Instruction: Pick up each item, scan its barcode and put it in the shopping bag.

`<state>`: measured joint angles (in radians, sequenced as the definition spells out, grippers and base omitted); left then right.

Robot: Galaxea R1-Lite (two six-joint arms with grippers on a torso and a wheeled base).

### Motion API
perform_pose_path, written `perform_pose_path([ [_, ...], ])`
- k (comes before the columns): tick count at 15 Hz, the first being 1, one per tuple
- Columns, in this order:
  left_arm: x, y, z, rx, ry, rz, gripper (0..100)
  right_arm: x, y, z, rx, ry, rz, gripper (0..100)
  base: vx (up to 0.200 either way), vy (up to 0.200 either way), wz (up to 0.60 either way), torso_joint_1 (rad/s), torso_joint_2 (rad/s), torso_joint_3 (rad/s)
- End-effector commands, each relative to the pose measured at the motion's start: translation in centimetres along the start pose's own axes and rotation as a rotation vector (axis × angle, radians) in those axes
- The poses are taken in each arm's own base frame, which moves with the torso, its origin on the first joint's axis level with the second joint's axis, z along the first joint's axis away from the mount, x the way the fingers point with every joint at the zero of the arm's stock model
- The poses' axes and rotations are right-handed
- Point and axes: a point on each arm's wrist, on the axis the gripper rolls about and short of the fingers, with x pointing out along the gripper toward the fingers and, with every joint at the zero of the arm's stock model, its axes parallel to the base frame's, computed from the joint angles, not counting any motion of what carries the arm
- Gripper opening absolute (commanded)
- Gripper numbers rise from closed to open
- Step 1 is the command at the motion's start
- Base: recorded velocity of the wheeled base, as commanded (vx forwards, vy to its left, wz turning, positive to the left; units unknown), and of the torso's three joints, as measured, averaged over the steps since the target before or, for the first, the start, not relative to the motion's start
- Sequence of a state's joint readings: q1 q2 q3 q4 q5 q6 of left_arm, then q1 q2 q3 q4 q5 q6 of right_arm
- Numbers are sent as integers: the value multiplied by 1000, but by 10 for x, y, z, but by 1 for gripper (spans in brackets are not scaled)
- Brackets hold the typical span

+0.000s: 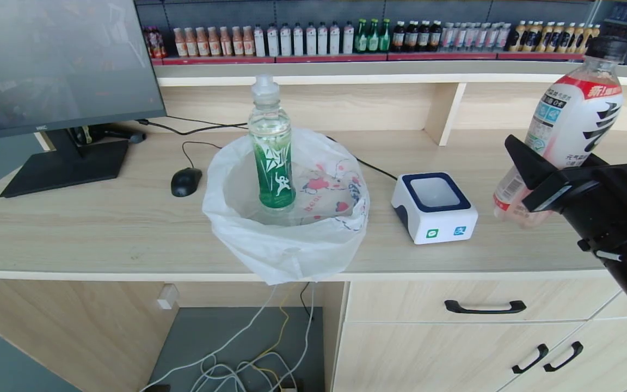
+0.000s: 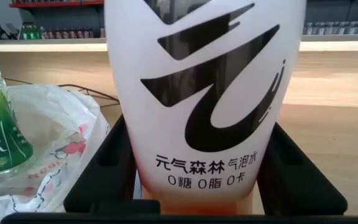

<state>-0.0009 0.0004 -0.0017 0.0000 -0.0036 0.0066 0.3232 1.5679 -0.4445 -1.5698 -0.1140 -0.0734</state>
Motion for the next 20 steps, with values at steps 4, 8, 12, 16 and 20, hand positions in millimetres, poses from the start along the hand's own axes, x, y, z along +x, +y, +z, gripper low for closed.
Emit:
perform_pose_path([
  [4, 0, 0, 0, 0, 1, 1, 100, 9, 1, 0, 1, -19, 3, 0, 0, 200, 0, 1, 2, 0],
  [8, 0, 0, 0, 0, 0, 1, 100, 11, 1, 2, -3, -30, 6, 0, 0, 200, 0, 4, 4, 4],
  [12, 0, 0, 0, 0, 0, 1, 100, 15, 2, 4, -7, -43, 20, 0, 0, 200, 0, 1, 2, 5],
  [16, 0, 0, 0, 1, 0, 0, 100, 25, 10, -1, 8, -48, 41, 0, 0, 0, 0, 0, 0, 0],
  [20, 0, 0, 0, 1, 0, 0, 100, 43, 15, -13, 16, -43, 45, 0, 0, 0, 0, 0, 0, 0],
])
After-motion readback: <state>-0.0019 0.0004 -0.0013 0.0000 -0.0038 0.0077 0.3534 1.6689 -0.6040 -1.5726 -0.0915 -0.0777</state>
